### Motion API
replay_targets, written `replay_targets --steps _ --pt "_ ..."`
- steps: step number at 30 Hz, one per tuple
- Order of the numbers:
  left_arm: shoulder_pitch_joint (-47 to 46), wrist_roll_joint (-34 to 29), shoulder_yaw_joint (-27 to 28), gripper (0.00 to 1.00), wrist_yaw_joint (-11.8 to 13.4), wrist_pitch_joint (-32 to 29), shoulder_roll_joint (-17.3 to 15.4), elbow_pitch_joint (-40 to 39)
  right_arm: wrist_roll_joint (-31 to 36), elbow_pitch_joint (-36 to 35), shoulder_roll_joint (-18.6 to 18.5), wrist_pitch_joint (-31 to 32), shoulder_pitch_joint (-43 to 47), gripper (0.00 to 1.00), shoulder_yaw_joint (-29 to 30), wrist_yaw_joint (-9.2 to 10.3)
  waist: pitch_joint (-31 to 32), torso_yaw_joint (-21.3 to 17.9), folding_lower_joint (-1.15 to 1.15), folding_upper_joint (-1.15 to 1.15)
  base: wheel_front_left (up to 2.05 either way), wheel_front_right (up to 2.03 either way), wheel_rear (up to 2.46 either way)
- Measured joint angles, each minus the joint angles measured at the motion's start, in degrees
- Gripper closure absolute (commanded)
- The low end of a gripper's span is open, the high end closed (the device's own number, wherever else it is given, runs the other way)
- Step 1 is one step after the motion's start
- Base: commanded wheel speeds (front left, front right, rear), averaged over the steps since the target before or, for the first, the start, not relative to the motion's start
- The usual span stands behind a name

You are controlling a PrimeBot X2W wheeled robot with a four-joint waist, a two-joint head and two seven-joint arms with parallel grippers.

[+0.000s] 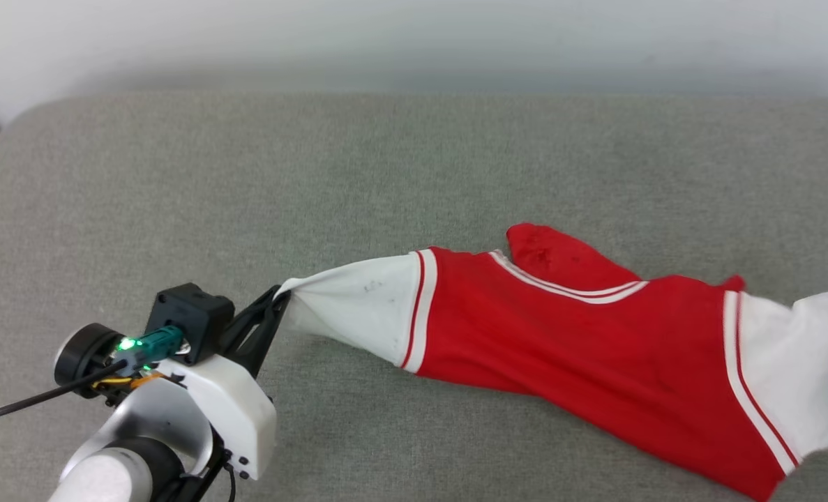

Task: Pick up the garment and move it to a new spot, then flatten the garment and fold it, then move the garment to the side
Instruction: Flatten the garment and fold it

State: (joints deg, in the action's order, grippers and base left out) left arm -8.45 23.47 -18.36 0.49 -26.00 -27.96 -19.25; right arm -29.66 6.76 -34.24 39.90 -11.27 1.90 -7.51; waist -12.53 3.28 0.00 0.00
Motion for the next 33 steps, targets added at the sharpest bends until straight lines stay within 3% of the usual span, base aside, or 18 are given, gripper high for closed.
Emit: replay_targets --steps 9,18,24,33 --pt "-0.5 0.9 3.7 1.0 0.0 0.9 -2.6 -3.6 -2.8 -11.8 0.3 2.3 1.9 1.0 8.5 0.0 7.5 -1.5 0.0 0.0 0.0 0.0 0.0" --pt "-2.2 1.6 9.4 1.0 1.7 1.7 -4.9 -7.5 -4.1 -20.6 0.6 2.5 -0.6 1.0 13.5 0.0 12.8 -3.2 0.0 0.0 0.0 0.0 0.0" --pt "-5.4 4.1 14.1 1.0 2.6 4.0 -5.1 -9.3 -4.7 -23.1 -0.1 -0.9 -5.9 1.0 14.1 0.0 13.3 -3.8 0.0 0.0 0.0 0.0 0.0" --pt "-13.9 4.9 21.2 1.0 3.0 5.0 -9.0 -8.6 -5.6 -21.5 -0.9 -6.7 -18.3 1.0 10.5 0.0 10.9 -4.3 0.0 0.0 0.0 0.0 0.0"
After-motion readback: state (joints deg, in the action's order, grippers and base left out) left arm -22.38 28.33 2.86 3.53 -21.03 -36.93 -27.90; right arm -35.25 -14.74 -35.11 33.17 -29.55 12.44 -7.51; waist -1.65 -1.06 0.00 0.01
